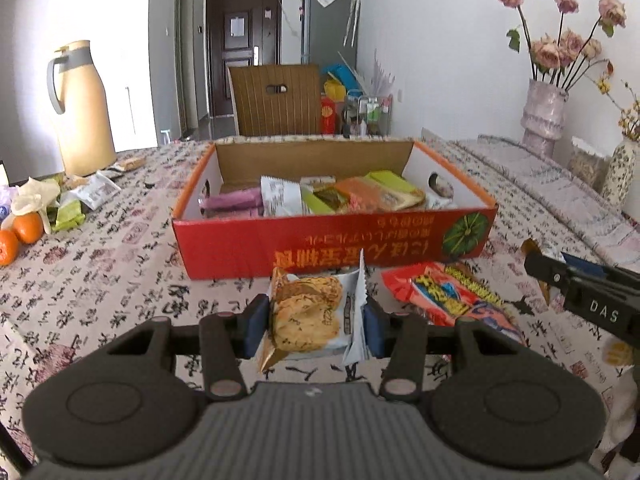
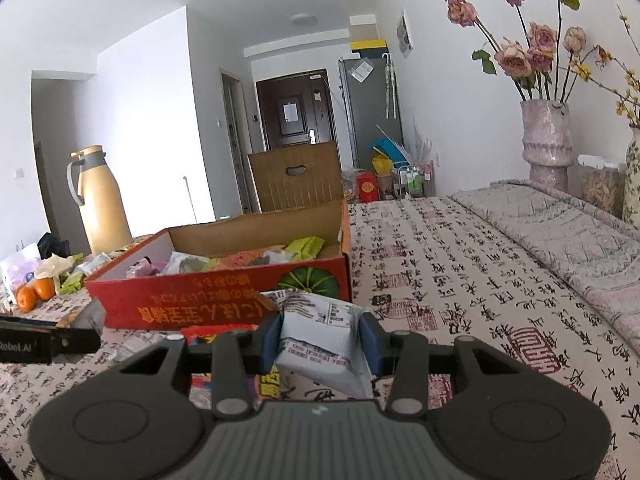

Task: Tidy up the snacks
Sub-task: 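Carry the cracker and white packets into the box and open both grippers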

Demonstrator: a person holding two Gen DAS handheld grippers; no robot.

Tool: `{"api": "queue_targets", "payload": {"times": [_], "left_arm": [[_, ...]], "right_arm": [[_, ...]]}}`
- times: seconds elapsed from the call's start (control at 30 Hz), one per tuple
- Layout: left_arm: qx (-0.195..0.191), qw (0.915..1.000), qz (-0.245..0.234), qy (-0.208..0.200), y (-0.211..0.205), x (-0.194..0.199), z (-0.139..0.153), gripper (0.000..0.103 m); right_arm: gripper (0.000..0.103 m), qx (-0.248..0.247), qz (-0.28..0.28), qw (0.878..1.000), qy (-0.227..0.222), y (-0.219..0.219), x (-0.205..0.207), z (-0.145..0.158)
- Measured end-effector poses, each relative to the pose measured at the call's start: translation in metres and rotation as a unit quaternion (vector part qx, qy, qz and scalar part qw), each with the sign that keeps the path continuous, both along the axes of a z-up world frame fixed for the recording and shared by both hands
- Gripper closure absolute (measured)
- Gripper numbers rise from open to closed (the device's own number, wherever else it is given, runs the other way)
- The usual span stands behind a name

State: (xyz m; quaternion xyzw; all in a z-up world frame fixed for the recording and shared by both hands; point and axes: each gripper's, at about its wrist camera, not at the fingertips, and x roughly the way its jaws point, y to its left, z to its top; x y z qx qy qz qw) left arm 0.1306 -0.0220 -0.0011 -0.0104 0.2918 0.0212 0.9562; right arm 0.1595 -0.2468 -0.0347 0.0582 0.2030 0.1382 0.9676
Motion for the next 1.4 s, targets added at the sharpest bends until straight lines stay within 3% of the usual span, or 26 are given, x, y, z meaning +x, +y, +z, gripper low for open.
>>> {"api": "queue_targets", "payload": {"times": [0.67,1.4], "left_arm": [[-0.015,0.9982,0.011,-0.056,0.029,0.023,0.035,0.054],[-0.009,0.997,0.032,-0.071,0.042,0.107,0.053,0.054]], "right_arm": [[0.061,-0.013,0.016,0.999,-0.036,0.038,0.02,0.039],[0.062,-0.035,0.021,0.998,-0.046,0.081,0.093,0.061]]}}
